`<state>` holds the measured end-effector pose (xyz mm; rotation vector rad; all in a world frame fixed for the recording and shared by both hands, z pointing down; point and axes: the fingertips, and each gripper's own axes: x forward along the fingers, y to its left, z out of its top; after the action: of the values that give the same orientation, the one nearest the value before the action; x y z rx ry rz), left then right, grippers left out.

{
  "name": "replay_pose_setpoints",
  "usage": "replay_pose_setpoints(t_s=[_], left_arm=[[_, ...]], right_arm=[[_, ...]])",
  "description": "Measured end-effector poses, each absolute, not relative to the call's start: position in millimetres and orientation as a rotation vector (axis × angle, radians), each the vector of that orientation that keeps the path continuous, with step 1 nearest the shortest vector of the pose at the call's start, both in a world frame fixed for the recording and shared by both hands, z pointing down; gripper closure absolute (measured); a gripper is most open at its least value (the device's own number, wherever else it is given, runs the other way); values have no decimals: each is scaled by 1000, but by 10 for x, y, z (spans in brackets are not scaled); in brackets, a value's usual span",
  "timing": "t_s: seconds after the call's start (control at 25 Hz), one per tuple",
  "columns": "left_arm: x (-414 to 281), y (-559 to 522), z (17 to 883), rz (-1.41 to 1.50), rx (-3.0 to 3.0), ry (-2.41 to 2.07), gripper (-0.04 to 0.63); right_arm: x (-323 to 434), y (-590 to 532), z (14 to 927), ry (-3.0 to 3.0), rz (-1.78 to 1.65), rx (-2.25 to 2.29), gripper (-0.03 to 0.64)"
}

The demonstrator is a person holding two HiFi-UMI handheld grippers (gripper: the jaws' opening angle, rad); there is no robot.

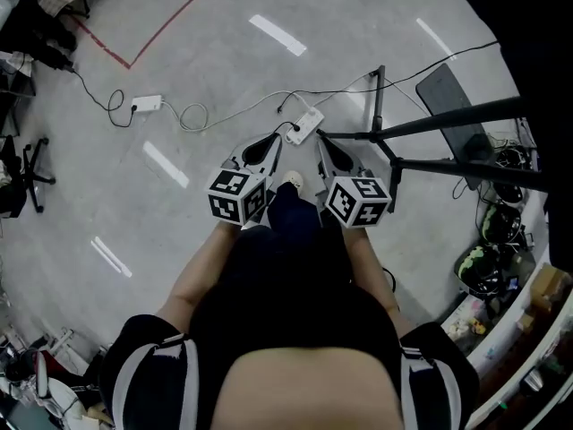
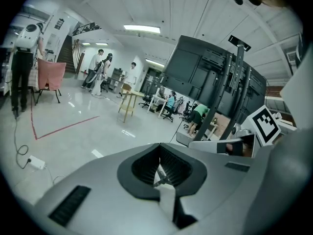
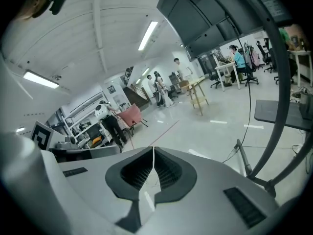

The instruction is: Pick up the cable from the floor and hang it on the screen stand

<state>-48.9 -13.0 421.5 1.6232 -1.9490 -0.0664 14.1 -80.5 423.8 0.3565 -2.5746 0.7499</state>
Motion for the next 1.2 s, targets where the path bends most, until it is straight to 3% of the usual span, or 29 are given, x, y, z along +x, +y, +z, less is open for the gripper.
replay_pose_setpoints(t_s=[0.76,1.2], left_arm=[[-1359,-733,4695,-48,1591,-1958,588],[-1997,-898,5475,-60,1565,-1928,588]], right_arm=[[-766,-1530,4752,-2534,733,198,591],[-1411,-1782,5440,-2457,697,174,591]])
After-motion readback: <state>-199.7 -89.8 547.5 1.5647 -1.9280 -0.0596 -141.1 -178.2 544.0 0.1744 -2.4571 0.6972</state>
